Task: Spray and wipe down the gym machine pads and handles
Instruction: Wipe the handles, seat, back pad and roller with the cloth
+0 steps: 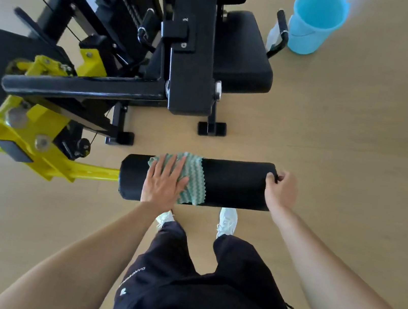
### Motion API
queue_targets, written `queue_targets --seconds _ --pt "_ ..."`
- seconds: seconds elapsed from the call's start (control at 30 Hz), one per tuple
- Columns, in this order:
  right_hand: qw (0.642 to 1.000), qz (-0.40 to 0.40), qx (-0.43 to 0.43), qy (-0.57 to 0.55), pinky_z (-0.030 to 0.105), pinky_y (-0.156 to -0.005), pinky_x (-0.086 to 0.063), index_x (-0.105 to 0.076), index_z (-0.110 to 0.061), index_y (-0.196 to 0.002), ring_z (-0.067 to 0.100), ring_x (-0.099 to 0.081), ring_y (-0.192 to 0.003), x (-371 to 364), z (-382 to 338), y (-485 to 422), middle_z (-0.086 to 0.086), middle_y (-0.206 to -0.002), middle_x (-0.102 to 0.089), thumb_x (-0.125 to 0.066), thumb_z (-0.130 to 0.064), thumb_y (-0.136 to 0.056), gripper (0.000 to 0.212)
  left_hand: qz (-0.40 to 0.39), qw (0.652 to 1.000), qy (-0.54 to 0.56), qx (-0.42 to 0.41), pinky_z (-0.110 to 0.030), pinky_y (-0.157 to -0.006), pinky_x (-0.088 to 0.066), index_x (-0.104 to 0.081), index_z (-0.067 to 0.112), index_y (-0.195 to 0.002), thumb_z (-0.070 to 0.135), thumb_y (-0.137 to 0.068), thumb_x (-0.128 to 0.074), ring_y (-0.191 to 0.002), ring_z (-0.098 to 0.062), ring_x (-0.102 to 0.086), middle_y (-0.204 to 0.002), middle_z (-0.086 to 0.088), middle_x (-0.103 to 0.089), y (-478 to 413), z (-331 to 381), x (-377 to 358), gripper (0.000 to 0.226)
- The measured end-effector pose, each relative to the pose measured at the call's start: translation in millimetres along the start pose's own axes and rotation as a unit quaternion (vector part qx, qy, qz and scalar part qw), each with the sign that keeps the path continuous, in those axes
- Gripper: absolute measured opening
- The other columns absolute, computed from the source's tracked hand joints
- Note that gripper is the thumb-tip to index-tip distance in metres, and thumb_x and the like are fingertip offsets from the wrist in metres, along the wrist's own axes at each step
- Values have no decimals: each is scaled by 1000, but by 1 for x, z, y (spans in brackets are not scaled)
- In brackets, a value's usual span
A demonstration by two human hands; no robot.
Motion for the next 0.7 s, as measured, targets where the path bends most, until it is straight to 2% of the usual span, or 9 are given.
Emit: queue_targets --seconds 0.13,0.2,0.33,0.4,0.53,0.7 --pt "998 5 -59 38 52 -98 -53 -62 -6 -128 40 -61 -117 -15 -2 -14 18 -126 -63 -56 -53 -97 57 21 993 31 109 -52 -128 -12 -20 22 -164 56 -104 -8 -157 -35 -17 -167 -10 -30 13 -60 3 69" --pt "996 -1 -73 56 53 -93 -55 -68 -8 -117 40 -64 -108 -21 2 -19 17 -117 -65 -51 -62 -93 61 21 986 44 162 -55 -128 -10 -21 19 -163 52 -107 -11 -157 -35 -15 -168 -11 -26 12 -74 5 66" --pt "997 -20 -73 17 48 -85 -57 -69 -11 -107 35 -65 -98 -18 5 -18 12 -113 -64 -57 -60 -93 53 6 970 50 237 -54 -129 -1 -19 9 -163 44 -110 -17 -160 -35 -6 -171 -13 -20 -2 -66 9 64" --pt "998 -32 -60 -1 42 -82 -56 -68 -13 -110 30 -65 -94 -12 6 -13 10 -112 -63 -60 -56 -94 46 -5 979 40 202 -52 -129 1 -23 9 -163 43 -109 -16 -160 -33 -6 -171 -12 -22 -10 -49 10 64" --pt "998 -33 -14 -42 34 -76 -49 -68 -12 -114 23 -64 -92 -4 17 4 9 -110 -64 -66 -44 -95 37 -9 996 56 63 -51 -128 -6 -32 16 -161 44 -108 -14 -157 -29 -20 -169 -2 -28 -22 9 8 63" --pt "997 -34 -4 -67 33 -81 -53 -65 -11 -114 18 -66 -92 6 44 34 2 -105 -66 -71 -29 -94 28 -17 995 38 -89 -52 -126 -13 -28 21 -163 42 -108 -10 -154 -27 -25 -170 6 -26 -30 100 13 61"
Point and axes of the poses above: each hand's wrist, its own y-axis away from the middle knuckle, its own x-axis out of the back of the hand, z = x × y, the point moved 2 cm from there along -y, towards the middle knuckle
